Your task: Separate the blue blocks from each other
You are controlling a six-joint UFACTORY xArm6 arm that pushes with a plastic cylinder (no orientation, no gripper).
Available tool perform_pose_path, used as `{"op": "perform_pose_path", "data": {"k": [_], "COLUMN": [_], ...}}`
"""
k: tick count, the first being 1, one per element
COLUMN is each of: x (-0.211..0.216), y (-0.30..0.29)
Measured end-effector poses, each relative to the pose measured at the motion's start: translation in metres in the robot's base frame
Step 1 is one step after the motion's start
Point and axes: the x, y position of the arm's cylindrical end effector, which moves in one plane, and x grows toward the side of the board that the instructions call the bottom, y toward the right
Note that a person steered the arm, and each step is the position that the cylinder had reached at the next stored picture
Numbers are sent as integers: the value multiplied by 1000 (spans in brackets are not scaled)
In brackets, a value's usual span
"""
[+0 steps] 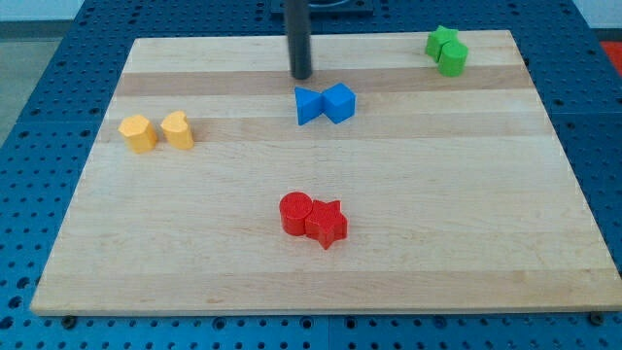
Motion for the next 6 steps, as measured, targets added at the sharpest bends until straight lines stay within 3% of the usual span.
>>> {"op": "perform_pose_path", "data": {"k": [1,4,6], "x": [15,53,67], "y": [36,27,-25]}}
